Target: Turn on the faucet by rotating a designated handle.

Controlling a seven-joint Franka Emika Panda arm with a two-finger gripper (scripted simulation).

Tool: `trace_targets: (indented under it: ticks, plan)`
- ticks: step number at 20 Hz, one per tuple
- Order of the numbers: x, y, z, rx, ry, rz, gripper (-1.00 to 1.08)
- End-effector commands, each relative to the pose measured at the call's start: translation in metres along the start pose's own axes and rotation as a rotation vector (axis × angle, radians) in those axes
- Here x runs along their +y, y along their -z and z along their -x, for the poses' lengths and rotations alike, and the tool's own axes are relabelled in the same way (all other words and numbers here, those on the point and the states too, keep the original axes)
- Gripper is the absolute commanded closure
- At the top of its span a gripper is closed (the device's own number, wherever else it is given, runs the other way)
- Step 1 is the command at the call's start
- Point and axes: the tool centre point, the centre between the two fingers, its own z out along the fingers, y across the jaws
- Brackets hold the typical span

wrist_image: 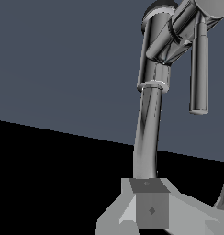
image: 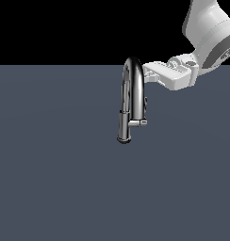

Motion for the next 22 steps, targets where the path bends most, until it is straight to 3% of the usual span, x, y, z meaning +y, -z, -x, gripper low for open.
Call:
trace_targets:
  ticks: [1, 11, 22]
  plan:
    - [0.000, -0.001, -0.020, -0.050, -0.044, -0.048, 1.08]
    - [0.005, -0.010, -0.074, -0.184, -0.165, -0.177, 1.08]
    - [0.008, -0.014, -0.080, -0.202, -0.182, -0.195, 1.08]
